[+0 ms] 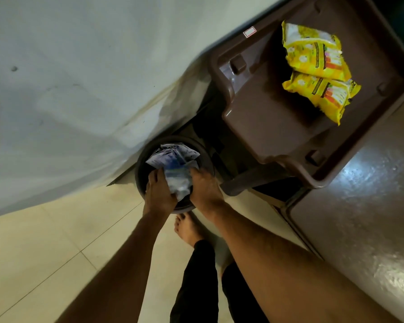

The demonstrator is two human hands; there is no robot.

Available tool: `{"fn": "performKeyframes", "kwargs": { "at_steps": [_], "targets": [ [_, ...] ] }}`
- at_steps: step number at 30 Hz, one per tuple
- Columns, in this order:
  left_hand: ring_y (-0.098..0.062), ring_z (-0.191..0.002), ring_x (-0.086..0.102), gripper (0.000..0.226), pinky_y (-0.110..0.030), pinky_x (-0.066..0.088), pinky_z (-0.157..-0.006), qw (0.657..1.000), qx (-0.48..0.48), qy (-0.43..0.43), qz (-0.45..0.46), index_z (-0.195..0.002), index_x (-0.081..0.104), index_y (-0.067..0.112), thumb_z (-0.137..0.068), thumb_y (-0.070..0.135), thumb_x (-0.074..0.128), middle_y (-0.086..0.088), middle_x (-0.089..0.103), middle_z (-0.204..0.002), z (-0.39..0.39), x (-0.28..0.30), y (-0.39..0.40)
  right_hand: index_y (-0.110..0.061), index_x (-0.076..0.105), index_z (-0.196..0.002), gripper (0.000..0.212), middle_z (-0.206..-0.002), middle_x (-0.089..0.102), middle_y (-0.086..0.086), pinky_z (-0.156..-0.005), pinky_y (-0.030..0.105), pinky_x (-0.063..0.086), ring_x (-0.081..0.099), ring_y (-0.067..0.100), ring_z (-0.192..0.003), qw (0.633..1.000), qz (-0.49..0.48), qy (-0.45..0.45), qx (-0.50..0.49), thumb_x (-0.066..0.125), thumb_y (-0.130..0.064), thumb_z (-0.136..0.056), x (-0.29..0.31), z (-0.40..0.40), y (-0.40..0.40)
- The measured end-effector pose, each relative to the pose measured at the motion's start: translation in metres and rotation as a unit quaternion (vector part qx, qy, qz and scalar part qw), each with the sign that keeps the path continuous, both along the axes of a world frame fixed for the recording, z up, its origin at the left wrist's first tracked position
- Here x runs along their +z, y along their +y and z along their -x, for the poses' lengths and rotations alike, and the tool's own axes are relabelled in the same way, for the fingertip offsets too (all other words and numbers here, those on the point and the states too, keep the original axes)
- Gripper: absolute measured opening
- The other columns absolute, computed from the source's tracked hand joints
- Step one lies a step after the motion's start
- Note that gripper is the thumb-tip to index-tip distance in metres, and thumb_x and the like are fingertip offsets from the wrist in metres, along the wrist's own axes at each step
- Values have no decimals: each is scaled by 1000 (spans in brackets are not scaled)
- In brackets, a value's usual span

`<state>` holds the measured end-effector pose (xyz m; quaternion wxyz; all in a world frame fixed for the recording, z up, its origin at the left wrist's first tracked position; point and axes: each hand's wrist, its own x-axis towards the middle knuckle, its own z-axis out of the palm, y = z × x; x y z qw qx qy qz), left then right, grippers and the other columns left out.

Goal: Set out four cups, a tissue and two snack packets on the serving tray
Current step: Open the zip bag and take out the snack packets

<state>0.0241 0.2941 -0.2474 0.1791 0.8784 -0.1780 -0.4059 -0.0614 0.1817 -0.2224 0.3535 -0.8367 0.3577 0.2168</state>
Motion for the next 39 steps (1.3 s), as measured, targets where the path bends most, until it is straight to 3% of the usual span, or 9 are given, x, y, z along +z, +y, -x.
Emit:
{"fn": "performKeyframes", "kwargs": {
  "at_steps": [8,13,16,20,24,29,32,36,39],
  "targets": [
    [-37,-142,42,67,-53,39,-117,998,-28,-52,8,-151,37,5,-91,13,66,-17,45,-153,8,18,-9,-19,40,-150,59,-154,45,12,-108,39,52,53,32,-135,1000,11,-7,26,64,-19,-96,2,14,6],
    [-35,-146,40,62,-53,31,-122,991,-71,-111,-5,-152,37,8,-96,25,60,-14,44,-156,9,30,-11,-26,25,-159,65,-166,27,8,-119,39,43,29,28,-154,992,65,-15,105,55,-43,-103,5,12,9],
    [-35,-147,40,64,-52,30,-124,987,-73,-145,17,-152,37,7,-97,26,62,-15,45,-156,9,49,-14,-25,25,-159,71,-167,27,11,-122,41,39,28,30,-155,987,98,-52,118,55,-53,-100,21,11,6],
    [-36,-149,38,69,-51,29,-125,985,-28,-158,61,-155,36,5,-95,36,54,-18,42,-158,7,96,-26,-22,30,-156,76,-163,34,11,-120,45,42,33,30,-152,981,111,-120,102,70,-40,-94,69,6,-3],
    [-35,-149,37,76,-52,31,-124,973,12,-185,136,-154,37,5,-91,47,44,-18,43,-158,8,157,-46,-11,49,-144,60,-149,50,16,-105,44,56,50,31,-137,963,140,-224,61,75,-21,-91,131,1,-20],
    [-30,-145,44,58,-47,38,-120,943,39,-248,220,-150,42,6,-100,35,49,-15,48,-153,7,216,-94,0,61,-131,42,-133,60,22,-96,40,55,59,37,-121,918,204,-339,-13,55,-8,-90,196,9,-62],
    [-27,-142,47,51,-47,44,-116,930,35,-256,261,-148,44,8,-100,24,55,-14,50,-150,14,234,-130,4,63,-128,42,-128,61,24,-96,43,53,58,40,-116,909,244,-334,-52,59,1,-86,216,22,-100],
    [-27,-135,51,46,-35,46,-111,924,9,-240,298,-142,49,5,-98,16,58,-14,55,-142,30,242,-179,4,62,-129,46,-130,60,24,-99,49,49,56,43,-119,910,273,-299,-86,48,-8,-87,221,41,-150],
    [-29,-133,53,42,-35,43,-109,939,9,-188,287,-136,54,4,-96,13,61,-15,57,-139,42,235,-216,1,60,-135,49,-136,57,23,-99,52,48,53,42,-125,918,286,-251,-113,58,4,-85,210,49,-188]
  ]
}}
